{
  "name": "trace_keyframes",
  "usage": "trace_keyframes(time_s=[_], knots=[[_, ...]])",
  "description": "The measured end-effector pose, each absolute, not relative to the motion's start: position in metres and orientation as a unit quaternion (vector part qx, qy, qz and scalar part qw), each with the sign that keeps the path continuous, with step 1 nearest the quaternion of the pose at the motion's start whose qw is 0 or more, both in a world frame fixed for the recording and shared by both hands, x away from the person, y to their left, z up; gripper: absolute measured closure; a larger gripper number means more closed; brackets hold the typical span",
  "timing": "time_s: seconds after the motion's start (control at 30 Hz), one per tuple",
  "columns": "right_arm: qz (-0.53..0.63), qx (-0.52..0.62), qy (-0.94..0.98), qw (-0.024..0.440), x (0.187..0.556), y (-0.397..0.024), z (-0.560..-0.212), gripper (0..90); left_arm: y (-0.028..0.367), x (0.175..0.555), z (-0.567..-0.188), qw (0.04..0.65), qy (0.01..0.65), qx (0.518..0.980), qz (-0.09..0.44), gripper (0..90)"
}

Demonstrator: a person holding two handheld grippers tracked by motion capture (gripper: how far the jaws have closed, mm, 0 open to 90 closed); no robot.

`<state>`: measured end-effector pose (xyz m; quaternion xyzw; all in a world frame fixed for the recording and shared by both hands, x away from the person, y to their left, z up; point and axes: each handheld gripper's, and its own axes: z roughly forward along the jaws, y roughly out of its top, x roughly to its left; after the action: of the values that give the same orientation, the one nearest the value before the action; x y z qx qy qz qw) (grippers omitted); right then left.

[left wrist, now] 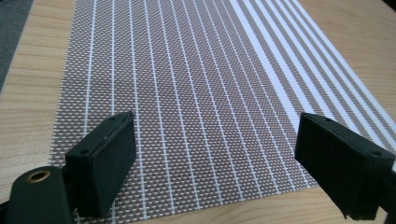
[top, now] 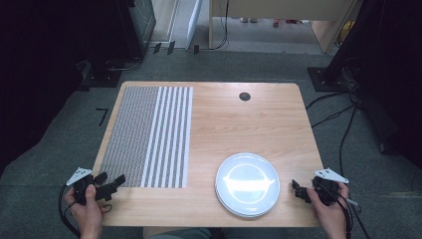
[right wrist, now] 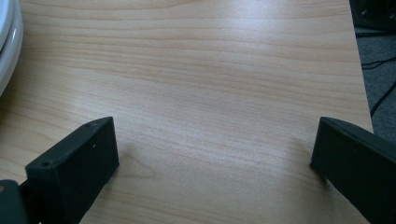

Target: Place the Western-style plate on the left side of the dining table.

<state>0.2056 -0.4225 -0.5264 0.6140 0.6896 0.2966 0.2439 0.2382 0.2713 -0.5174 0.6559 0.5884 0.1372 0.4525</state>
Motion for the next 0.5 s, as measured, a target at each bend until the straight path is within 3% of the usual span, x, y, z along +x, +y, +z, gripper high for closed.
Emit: trace_keyframes(time_s=[0.23, 0.5], knots=[[0.295, 0.617, 0.688, 0.244, 0.207, -0.422, -0.526, 0.0, 0.269, 0.234, -0.510, 0.447, 0.587, 0.650, 0.180, 12.9], [0.293, 0.622, 0.684, 0.246, 0.207, -0.422, -0.526, 0.0, 0.248, 0.231, -0.479, 0.476, 0.585, 0.634, 0.169, 12.7]])
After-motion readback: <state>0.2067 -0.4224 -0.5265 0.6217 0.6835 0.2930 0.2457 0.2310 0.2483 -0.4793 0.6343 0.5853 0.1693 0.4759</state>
